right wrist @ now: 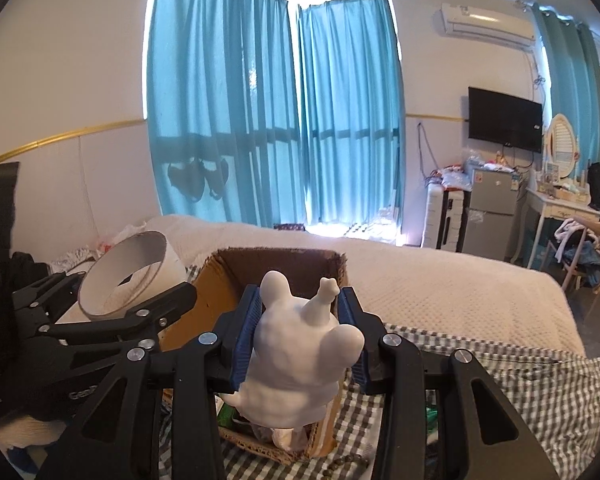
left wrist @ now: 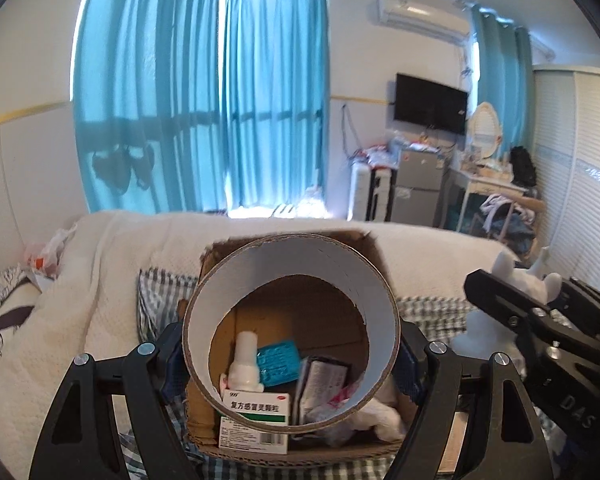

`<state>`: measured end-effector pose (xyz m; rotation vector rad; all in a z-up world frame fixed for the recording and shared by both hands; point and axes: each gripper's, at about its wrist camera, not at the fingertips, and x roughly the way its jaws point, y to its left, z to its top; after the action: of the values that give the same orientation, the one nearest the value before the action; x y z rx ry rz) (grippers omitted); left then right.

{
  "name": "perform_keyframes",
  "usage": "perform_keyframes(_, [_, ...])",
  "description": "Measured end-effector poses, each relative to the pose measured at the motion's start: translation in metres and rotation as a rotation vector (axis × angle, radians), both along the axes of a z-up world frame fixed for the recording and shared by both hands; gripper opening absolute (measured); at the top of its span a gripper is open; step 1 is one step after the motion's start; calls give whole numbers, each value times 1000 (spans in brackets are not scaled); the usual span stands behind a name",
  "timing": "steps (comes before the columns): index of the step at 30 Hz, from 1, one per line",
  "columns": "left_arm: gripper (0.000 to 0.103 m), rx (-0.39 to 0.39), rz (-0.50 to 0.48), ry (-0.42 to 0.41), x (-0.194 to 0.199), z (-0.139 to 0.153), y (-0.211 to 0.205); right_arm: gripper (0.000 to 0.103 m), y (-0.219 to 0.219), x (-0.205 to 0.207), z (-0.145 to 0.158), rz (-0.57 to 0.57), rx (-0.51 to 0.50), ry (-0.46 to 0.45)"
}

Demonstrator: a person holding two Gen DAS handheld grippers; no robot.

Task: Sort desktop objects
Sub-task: 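Lift and carry the paper ring and plush toy with both grippers to the box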

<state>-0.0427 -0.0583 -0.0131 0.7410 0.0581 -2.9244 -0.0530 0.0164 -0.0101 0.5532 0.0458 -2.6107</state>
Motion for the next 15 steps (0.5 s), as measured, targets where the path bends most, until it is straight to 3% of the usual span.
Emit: perform_keyframes(15, [81,-4,61,-192,-62,-84,-20,39,-32,-69,-85,91,53,-143])
